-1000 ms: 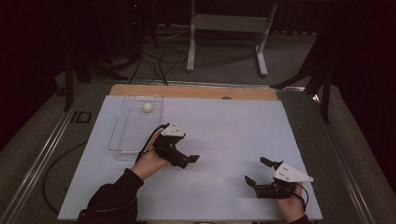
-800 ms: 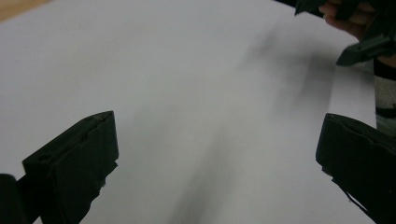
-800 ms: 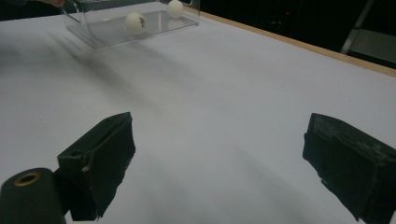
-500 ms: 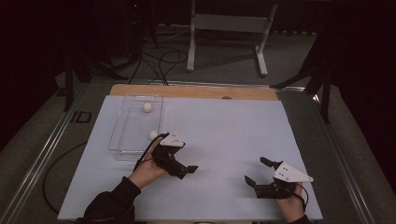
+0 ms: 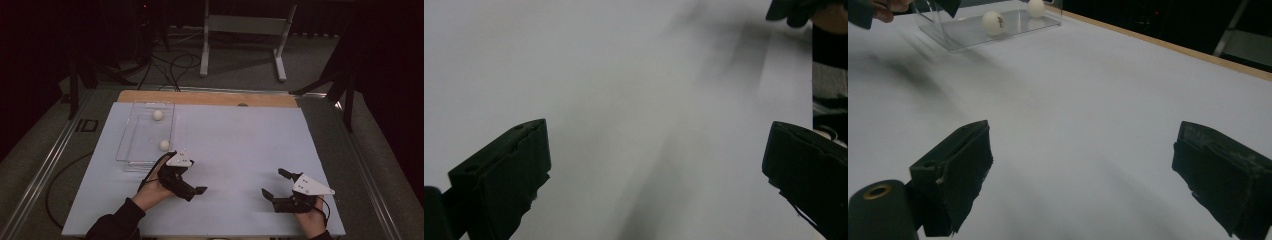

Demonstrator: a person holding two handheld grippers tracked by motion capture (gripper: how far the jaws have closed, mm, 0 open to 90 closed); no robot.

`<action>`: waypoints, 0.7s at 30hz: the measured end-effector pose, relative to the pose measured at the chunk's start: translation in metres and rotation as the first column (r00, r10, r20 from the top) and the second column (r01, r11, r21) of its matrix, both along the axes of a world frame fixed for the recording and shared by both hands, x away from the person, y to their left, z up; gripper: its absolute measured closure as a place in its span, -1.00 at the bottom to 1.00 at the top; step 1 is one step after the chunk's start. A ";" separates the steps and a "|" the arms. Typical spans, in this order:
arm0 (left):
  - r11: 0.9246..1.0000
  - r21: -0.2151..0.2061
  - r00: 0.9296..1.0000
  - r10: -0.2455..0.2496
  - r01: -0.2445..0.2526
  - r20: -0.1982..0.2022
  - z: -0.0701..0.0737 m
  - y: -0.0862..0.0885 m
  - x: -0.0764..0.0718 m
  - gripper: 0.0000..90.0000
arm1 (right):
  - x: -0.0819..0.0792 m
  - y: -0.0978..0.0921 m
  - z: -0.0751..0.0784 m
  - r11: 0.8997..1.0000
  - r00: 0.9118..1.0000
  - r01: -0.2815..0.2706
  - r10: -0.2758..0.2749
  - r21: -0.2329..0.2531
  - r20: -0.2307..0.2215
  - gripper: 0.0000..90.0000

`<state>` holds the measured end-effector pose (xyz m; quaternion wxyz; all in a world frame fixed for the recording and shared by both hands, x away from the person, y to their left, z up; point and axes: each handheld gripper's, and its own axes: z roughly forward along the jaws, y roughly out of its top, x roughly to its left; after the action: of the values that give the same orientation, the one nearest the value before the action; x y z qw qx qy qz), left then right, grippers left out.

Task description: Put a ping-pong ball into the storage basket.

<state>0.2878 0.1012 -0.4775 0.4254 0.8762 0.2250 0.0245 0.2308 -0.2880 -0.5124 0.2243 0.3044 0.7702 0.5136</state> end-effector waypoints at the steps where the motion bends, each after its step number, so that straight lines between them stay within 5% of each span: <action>1: 1.000 -0.002 1.000 -0.001 0.001 -0.007 -0.001 0.001 0.000 -0.99 | 0.000 0.000 0.000 1.000 1.000 0.001 -0.001 -0.003 0.001 -0.80; 21: 0.999 0.018 0.998 0.042 -0.041 -0.047 -0.024 0.032 -0.016 -0.99 | 0.000 0.001 0.000 1.000 1.000 0.001 -0.001 -0.007 0.001 -0.80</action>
<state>0.2716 0.1332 -0.5013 0.4118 0.8754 0.2530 0.0147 0.2306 -0.2872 -0.5124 0.2260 0.3036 0.7719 0.5108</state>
